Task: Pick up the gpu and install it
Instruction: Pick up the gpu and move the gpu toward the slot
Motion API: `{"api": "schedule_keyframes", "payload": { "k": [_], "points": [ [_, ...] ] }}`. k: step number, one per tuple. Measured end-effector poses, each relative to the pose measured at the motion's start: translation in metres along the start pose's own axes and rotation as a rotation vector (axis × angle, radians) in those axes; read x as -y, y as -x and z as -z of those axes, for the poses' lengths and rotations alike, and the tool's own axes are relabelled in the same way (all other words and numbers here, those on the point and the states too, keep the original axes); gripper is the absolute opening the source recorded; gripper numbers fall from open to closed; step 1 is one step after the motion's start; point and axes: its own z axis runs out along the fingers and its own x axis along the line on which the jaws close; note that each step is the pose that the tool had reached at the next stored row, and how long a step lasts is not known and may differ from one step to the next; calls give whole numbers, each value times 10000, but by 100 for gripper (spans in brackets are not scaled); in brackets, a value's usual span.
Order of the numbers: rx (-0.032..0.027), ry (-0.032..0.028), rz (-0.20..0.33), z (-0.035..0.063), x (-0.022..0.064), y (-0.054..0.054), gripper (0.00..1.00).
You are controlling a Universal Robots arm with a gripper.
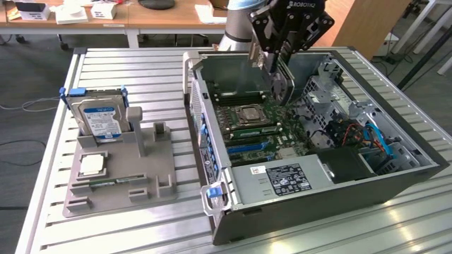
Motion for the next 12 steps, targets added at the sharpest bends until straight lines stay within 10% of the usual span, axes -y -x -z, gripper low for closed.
{"api": "schedule_keyframes", "payload": {
  "k": [12],
  "points": [
    [1,0,0,-1,0,57,27]
  ]
}}
